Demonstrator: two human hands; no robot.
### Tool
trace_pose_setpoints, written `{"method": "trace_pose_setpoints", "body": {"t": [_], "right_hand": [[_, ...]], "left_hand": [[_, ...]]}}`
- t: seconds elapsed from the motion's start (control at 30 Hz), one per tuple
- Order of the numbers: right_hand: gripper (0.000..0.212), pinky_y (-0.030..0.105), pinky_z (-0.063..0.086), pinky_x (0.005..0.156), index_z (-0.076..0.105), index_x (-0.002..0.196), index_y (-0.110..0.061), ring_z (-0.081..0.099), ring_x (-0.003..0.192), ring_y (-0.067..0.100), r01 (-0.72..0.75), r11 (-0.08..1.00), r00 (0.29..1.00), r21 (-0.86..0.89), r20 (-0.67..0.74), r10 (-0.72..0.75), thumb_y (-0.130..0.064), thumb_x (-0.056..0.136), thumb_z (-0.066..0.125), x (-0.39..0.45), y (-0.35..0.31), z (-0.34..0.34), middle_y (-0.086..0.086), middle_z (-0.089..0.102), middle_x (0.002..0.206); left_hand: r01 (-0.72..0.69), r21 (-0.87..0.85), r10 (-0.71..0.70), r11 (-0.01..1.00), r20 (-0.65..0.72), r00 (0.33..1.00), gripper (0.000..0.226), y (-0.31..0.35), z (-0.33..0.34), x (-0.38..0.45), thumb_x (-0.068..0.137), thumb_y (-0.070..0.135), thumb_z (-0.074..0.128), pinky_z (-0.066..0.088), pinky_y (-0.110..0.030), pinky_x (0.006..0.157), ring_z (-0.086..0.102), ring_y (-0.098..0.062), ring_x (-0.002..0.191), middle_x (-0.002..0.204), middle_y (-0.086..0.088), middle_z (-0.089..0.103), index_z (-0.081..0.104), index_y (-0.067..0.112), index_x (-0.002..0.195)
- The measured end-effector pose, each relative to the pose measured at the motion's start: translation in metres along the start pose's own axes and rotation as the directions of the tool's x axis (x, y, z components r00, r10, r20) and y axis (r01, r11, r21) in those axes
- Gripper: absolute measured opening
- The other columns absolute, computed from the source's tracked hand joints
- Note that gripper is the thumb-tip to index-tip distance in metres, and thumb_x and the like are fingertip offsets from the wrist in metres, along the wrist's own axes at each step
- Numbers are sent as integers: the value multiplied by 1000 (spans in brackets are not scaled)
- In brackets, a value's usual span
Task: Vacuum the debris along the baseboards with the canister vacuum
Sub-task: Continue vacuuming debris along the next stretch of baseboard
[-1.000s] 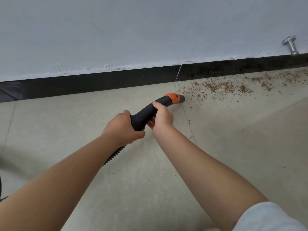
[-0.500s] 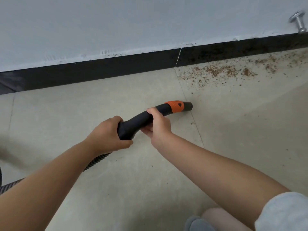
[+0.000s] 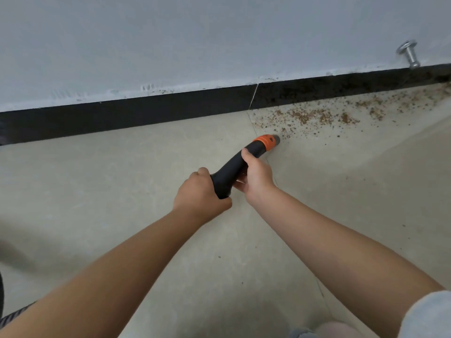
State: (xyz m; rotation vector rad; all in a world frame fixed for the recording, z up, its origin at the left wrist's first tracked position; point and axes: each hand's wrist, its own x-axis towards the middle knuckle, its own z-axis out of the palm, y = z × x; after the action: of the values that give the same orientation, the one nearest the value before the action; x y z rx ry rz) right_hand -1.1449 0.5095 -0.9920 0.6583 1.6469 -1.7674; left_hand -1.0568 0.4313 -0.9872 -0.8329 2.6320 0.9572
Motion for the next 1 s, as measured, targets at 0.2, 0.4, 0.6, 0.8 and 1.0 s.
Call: {"method": "trace_pose_setpoints", "body": {"t": [0.2, 0.4, 0.6, 0.8, 1.0], "right_hand": [[25, 37, 52, 70, 51, 109, -10, 60, 94, 27, 28, 999, 1000, -21, 12, -28, -28, 93, 56, 19, -15, -6, 9, 61, 104], [25, 34, 54, 67, 52, 113, -6, 62, 94, 26, 47, 998, 987, -34, 156, -41, -21, 93, 56, 20, -10, 4, 13, 62, 112], [37, 36, 54, 76, 48, 125, -3, 60, 107, 29, -16, 995, 957, -98, 288, 44, -20, 93, 57, -1, 11, 51, 14, 58, 121], [46, 39, 56, 78, 43, 131, -5, 58, 112, 32, -135, 979, 915, -154, 359, 183, -18, 91, 61, -20, 38, 93, 14, 55, 128], [43, 41, 54, 78, 41, 130, -6, 58, 112, 32, -180, 967, 884, -181, 402, 239, -15, 92, 58, -33, 52, 114, 14, 53, 129]], "left_hand": [[23, -46, -25, 999, -31, 999, 40, 15, 14, 17, 75, 32, 66, 40, -28, 63, 55, -22, 86, 97, -5, 52, 41, 11, 97], [28, -98, -36, 995, -84, 996, 42, -10, 5, 13, 73, 32, 71, 38, -22, 55, 52, -13, 75, 92, 1, 52, 43, 15, 98], [95, -107, -113, 990, -176, 978, 47, -60, -24, -7, 72, 28, 76, 37, -25, 67, 51, -17, 82, 98, -1, 52, 46, 14, 106], [148, -95, -162, 984, -174, 971, 45, -108, -54, -25, 69, 23, 79, 45, -31, 64, 60, -23, 75, 91, -6, 60, 47, 16, 99], [196, -82, -207, 977, -163, 965, 43, -134, -71, -36, 68, 22, 79, 52, -36, 69, 63, -24, 72, 86, -6, 62, 50, 13, 99]]}}
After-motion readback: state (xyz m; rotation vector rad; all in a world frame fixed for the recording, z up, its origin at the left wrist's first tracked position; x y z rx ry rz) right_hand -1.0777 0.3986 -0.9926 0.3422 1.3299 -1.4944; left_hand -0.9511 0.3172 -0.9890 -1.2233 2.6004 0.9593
